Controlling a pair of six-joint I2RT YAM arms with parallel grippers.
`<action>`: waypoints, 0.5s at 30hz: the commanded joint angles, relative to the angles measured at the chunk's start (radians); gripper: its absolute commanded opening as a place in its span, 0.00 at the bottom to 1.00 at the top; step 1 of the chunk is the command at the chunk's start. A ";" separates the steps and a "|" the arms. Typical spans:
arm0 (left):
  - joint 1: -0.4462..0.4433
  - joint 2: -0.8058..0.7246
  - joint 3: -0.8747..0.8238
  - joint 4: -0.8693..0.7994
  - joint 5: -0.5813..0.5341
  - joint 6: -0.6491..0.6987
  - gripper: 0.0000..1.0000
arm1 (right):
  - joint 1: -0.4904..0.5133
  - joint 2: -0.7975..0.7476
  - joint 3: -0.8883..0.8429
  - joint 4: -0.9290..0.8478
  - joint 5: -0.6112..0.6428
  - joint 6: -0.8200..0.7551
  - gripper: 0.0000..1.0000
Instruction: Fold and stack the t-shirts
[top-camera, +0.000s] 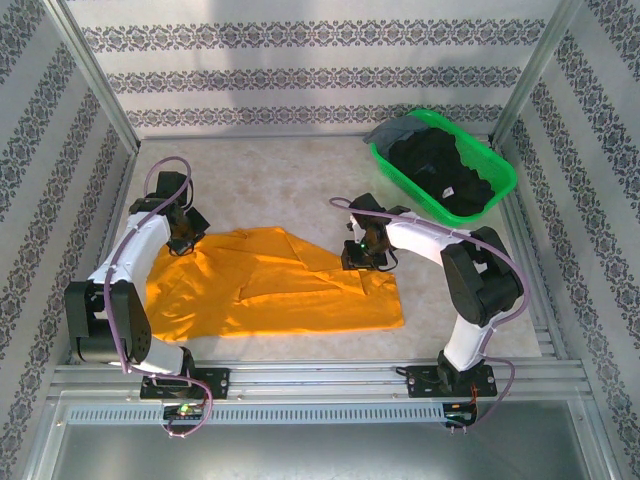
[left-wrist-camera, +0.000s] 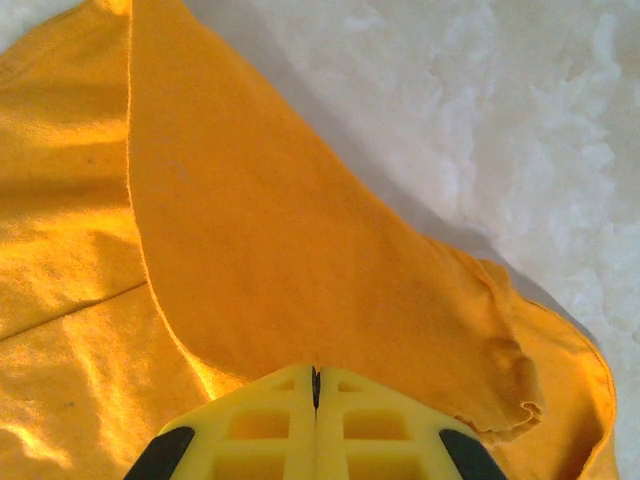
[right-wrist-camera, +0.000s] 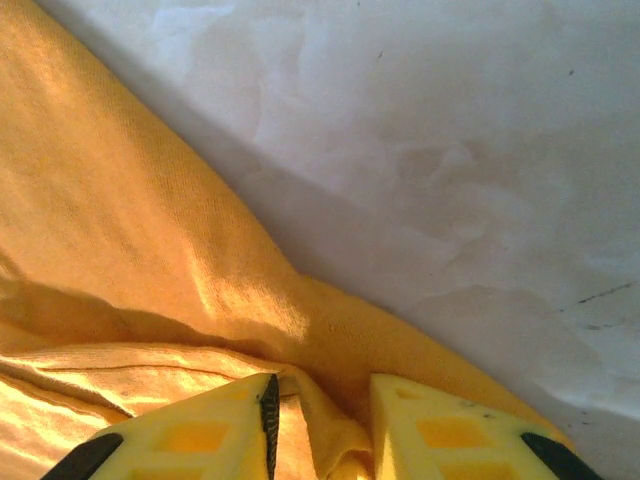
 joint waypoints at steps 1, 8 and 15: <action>0.010 0.007 0.000 -0.018 0.009 0.006 0.00 | 0.002 -0.005 0.005 -0.027 0.009 -0.018 0.27; 0.010 0.008 -0.008 -0.012 0.014 0.006 0.00 | 0.006 -0.018 0.019 -0.041 0.037 -0.020 0.11; 0.010 0.012 0.006 -0.015 0.014 0.011 0.00 | -0.004 -0.060 0.056 -0.087 0.107 -0.034 0.00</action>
